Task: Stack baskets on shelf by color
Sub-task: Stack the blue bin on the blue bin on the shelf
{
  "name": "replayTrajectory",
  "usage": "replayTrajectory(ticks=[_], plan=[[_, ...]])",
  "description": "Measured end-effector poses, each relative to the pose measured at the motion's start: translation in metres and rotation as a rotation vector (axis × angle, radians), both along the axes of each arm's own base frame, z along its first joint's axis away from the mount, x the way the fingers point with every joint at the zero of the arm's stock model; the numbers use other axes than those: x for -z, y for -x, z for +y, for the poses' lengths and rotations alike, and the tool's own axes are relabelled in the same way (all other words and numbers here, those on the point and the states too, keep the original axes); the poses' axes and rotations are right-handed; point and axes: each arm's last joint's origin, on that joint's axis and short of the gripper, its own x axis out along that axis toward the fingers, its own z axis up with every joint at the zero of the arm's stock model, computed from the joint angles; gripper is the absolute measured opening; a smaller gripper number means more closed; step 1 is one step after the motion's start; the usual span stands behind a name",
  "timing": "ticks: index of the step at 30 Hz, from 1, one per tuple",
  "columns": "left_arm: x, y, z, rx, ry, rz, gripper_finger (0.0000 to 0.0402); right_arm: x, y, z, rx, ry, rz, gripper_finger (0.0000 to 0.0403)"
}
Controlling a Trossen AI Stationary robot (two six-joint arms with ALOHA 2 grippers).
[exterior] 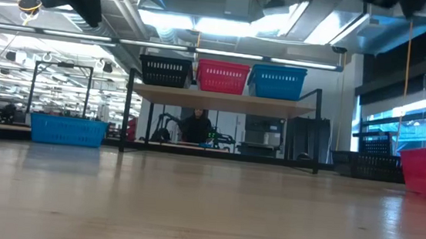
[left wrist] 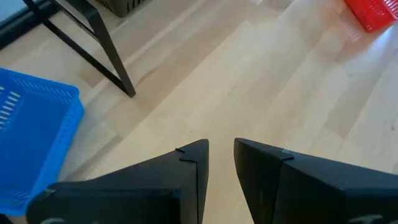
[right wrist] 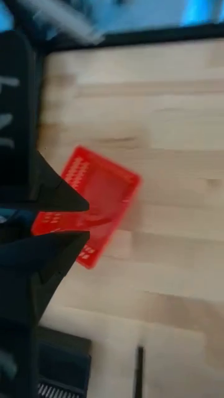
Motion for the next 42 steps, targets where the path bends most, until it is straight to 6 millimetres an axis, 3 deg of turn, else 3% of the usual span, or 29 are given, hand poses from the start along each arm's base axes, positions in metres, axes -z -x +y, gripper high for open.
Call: replayTrajectory(ticks=[4,10,18,29,36,42], plan=[[0.0,0.0,0.0,0.0,0.0,0.0,0.0069,0.036,-0.003,0.004,-0.082,0.027,0.081,0.0059],[0.0,0.0,0.0,0.0,0.001,-0.003,0.0069,0.084,-0.015,0.008,-0.236,0.003,0.037,0.0059],[0.0,0.0,-0.001,0.016,0.019,0.0,0.0069,0.126,-0.015,0.01,-0.463,-0.027,-0.003,0.0059],[0.0,-0.001,-0.001,-0.007,0.041,-0.013,0.0069,0.152,-0.011,0.007,-0.534,0.056,-0.005,0.0059],[0.0,0.0,0.0,-0.026,0.046,-0.013,0.0069,0.155,-0.013,0.007,-0.533,0.057,-0.025,0.0058],[0.007,0.011,0.012,-0.251,0.079,0.06,0.0069,0.15,-0.018,0.008,-0.529,0.059,-0.071,0.0058]])
